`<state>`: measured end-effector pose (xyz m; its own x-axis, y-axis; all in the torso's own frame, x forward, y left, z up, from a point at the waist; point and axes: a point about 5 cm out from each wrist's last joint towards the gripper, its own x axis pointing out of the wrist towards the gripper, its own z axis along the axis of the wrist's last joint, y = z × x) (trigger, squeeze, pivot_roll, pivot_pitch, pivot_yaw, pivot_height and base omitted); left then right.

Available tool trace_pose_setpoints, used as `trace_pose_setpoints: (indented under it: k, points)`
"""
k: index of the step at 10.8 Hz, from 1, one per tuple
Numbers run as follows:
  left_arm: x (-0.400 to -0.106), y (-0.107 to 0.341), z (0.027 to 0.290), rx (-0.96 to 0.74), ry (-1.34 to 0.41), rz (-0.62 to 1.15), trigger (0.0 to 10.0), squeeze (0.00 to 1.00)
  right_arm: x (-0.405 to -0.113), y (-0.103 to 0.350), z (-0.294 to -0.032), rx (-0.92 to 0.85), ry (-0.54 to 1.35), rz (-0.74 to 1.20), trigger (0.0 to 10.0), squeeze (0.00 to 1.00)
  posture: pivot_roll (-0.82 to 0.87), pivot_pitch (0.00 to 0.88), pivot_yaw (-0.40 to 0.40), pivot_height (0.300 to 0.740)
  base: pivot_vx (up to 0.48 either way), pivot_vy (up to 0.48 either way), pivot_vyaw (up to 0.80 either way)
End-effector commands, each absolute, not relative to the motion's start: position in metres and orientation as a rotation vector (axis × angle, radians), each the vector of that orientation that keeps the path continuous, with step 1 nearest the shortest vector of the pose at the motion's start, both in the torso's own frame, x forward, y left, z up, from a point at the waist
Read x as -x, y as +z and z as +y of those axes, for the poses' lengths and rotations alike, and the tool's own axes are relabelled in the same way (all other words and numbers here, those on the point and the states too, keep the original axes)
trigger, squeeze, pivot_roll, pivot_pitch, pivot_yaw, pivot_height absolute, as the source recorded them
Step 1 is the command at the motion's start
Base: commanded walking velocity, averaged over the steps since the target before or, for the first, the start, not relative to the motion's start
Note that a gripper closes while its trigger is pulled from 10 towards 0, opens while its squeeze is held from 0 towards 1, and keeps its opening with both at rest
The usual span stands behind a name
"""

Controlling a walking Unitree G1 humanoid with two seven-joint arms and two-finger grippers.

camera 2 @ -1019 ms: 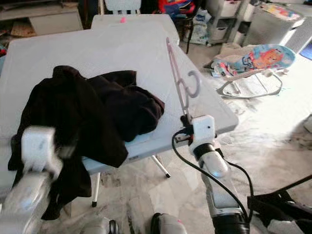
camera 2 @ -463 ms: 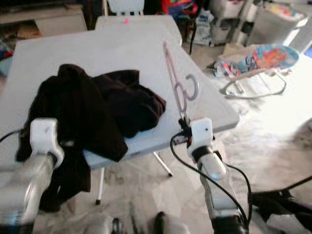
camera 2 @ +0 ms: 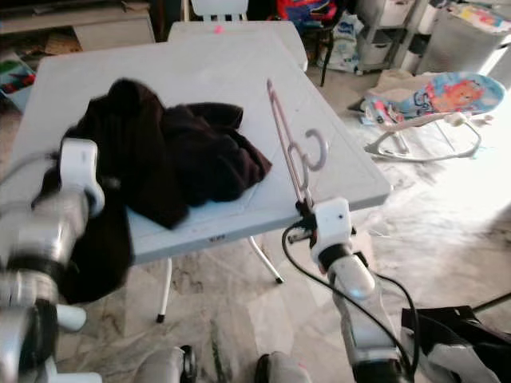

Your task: Hang hanger

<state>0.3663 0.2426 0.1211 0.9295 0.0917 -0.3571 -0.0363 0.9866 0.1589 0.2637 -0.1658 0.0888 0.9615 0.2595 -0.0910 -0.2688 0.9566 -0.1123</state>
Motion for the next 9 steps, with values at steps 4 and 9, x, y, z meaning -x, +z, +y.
trace_pose_setpoints:
  k: [4, 9]
  points:
    - [-0.403, 0.182, 0.218, -0.2, -0.04, 0.156, 10.0, 0.0, -0.26, 0.097, -0.171, 0.14, 0.271, 0.067, 10.0, 0.0, -0.15, 0.104, -0.04, 0.74, 0.0, 0.0, 0.0]
    - [-0.414, 0.236, 0.18, -0.36, -0.002, -0.167, 10.0, 0.0, -0.258, 0.097, -0.171, 0.137, 0.27, 0.07, 10.0, 0.0, -0.12, 0.108, -0.037, 0.74, 0.0, 0.0, 0.0]
